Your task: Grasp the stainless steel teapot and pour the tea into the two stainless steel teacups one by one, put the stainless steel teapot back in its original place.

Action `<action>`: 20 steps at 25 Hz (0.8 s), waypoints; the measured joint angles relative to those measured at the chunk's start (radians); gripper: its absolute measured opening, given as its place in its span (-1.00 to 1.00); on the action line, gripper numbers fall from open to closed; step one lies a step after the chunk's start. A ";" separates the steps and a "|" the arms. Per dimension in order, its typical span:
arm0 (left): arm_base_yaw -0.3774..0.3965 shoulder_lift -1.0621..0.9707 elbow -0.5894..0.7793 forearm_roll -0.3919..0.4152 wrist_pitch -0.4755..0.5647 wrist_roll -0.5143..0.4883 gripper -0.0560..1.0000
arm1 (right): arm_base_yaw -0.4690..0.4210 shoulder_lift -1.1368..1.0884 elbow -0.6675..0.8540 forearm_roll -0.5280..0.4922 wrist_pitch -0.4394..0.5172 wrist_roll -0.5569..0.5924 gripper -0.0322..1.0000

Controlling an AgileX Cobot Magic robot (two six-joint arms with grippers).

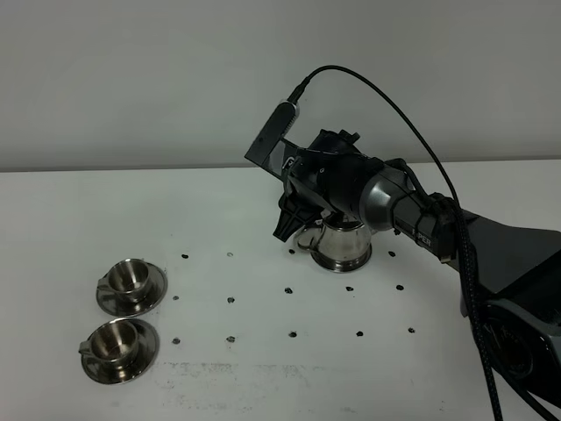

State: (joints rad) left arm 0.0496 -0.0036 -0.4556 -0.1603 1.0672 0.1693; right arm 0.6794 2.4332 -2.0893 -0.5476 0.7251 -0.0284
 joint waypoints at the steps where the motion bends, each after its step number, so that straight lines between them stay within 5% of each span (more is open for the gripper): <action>1: 0.000 0.000 0.000 0.000 0.000 0.000 0.13 | 0.001 0.000 0.000 0.002 0.006 0.000 -0.08; 20: 0.000 0.000 0.000 0.000 0.000 0.000 0.13 | 0.070 0.000 0.000 0.027 0.137 0.003 -0.08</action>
State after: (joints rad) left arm 0.0496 -0.0036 -0.4556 -0.1603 1.0672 0.1693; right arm 0.7494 2.4332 -2.0893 -0.5202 0.8624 -0.0259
